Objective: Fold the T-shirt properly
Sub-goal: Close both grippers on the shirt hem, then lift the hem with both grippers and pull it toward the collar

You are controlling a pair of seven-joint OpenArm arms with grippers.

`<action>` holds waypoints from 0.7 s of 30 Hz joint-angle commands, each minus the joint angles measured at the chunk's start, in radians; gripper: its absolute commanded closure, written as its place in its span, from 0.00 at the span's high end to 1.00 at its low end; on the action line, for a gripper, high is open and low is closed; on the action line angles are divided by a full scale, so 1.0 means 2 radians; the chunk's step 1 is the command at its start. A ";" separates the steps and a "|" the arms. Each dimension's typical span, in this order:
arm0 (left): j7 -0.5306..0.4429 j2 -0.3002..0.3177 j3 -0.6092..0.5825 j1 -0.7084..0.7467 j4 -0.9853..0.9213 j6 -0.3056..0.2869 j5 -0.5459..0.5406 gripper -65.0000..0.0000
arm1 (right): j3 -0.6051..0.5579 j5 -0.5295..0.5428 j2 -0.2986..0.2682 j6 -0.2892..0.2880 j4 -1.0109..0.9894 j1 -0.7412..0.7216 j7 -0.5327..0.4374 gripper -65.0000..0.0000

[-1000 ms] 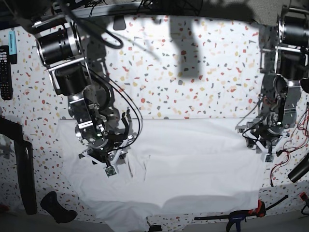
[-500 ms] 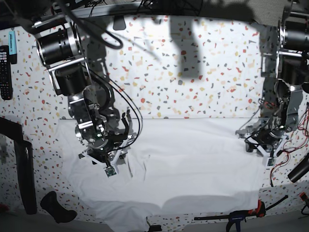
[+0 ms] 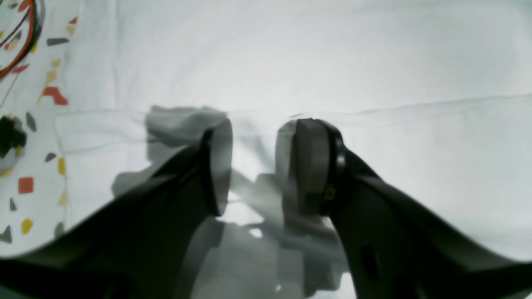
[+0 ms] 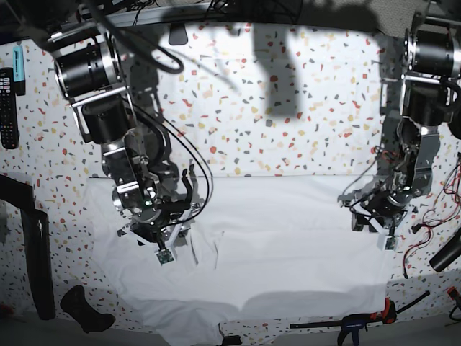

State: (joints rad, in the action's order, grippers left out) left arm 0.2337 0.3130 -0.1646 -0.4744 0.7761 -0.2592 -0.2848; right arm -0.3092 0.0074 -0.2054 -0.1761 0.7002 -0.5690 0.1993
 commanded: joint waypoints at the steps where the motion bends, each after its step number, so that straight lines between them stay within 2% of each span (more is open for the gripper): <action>1: -0.015 0.006 0.003 -0.011 0.008 0.008 -0.001 0.38 | 0.001 -0.002 -0.004 0.002 0.005 -0.007 0.009 0.45; 21: -0.013 0.006 0.003 0.073 0.016 0.010 -0.002 0.38 | 0.001 -0.004 -0.004 0.002 0.030 0.075 0.010 0.45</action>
State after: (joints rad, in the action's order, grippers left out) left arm 0.1368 0.3130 -0.1589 -0.3317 0.8124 -0.2443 -0.2928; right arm -0.3065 0.0090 -0.2085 -0.1604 0.7673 -0.4274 0.1387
